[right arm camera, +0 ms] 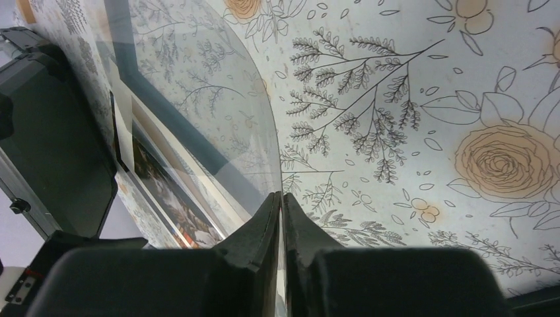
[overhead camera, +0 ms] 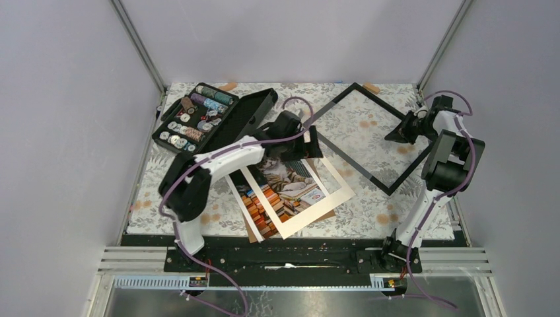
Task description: Put the photo into the frame
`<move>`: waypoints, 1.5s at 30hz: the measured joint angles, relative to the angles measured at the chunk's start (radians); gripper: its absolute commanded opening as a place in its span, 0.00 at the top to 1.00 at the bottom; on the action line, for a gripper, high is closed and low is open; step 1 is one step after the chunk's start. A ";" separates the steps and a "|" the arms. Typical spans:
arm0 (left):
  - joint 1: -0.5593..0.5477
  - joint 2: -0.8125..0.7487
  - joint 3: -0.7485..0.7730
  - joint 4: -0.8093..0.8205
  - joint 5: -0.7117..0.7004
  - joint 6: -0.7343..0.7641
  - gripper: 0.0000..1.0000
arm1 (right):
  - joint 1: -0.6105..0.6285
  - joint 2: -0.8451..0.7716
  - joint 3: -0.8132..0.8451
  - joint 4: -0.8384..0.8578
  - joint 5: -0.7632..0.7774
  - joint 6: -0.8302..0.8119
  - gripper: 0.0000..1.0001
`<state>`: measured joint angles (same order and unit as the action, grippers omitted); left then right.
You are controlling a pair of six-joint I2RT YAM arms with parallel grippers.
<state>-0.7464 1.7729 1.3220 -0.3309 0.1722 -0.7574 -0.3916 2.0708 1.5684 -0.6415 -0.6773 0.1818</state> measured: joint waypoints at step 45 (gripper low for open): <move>-0.034 0.271 -0.232 0.827 0.023 -0.333 0.01 | 0.123 -0.537 -1.023 1.117 0.095 0.767 0.66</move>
<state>-0.7799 2.0441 1.0901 0.4961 0.1955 -1.0904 -0.2684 1.5333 0.5449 0.4759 -0.5819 0.9485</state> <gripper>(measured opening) 0.987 0.459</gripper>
